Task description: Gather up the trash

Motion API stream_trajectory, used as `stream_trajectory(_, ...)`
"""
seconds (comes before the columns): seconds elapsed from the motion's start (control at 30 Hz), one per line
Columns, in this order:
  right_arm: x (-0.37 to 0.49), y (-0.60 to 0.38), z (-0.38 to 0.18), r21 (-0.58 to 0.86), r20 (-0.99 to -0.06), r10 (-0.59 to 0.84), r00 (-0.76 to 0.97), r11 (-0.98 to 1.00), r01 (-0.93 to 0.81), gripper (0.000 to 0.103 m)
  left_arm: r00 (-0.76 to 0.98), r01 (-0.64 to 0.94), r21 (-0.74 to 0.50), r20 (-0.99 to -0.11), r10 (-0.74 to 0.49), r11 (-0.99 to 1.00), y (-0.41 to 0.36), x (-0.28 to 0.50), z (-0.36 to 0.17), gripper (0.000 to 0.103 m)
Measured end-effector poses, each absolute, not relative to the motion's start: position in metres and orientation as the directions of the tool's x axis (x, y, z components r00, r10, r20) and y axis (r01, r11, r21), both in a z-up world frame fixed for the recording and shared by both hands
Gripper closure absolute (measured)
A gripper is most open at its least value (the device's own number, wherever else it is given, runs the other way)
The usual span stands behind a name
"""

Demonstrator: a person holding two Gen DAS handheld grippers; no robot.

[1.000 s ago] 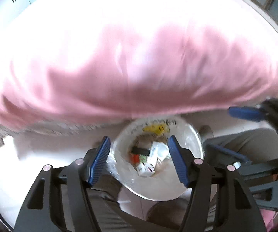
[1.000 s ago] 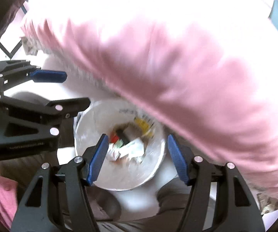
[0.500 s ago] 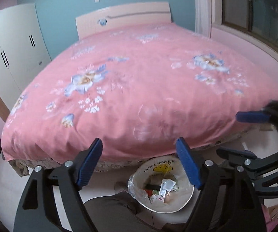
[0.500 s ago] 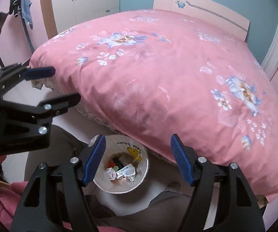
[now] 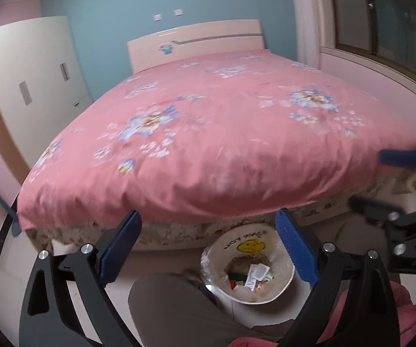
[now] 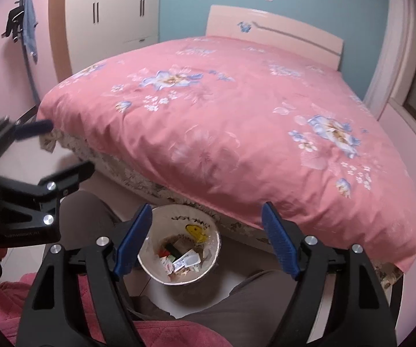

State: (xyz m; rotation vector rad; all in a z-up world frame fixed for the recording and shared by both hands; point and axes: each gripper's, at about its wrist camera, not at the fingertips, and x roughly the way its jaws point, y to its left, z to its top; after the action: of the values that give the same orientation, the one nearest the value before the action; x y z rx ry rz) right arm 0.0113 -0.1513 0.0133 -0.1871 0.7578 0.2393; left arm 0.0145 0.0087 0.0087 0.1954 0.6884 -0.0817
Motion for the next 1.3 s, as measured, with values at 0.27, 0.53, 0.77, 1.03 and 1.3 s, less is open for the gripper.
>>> stream_trajectory(0.27, -0.004, -0.158, 0.003, -0.080, -0.664, 0.093, 0.742, 0.978, -0.194, 0.021, 0.775, 0.103, 0.135, -0.632, 0.005, 0.985, 0.015, 0.004, 0.007, 0.007)
stream_trajectory(0.53, -0.013, -0.162, -0.008, -0.049, -0.675, 0.080, 0.734, 0.987, -0.153, 0.021, 0.748, 0.129, 0.122, -0.664, -0.015, 0.984, 0.009, -0.001, -0.005, 0.007)
stream_trajectory(0.77, -0.015, -0.161, -0.007, -0.049, -0.668, 0.074, 0.740, 0.988, -0.143, 0.019, 0.745, 0.142, 0.122, -0.667, -0.025, 0.982, 0.005, -0.004, -0.006, 0.007)
stream_trajectory(1.03, -0.016, -0.162, -0.009, -0.044, -0.672, 0.076, 0.737, 0.989, -0.141, 0.019, 0.744, 0.144, 0.123, -0.668, -0.026, 0.982, 0.003, -0.004, -0.007, 0.007)
stream_trajectory(1.3, -0.016, -0.163, -0.010, -0.041, -0.677, 0.072, 0.732, 0.990, -0.135, 0.019, 0.742, 0.152, 0.123, -0.669, -0.031, 0.981, 0.003, -0.005, -0.007, 0.007)
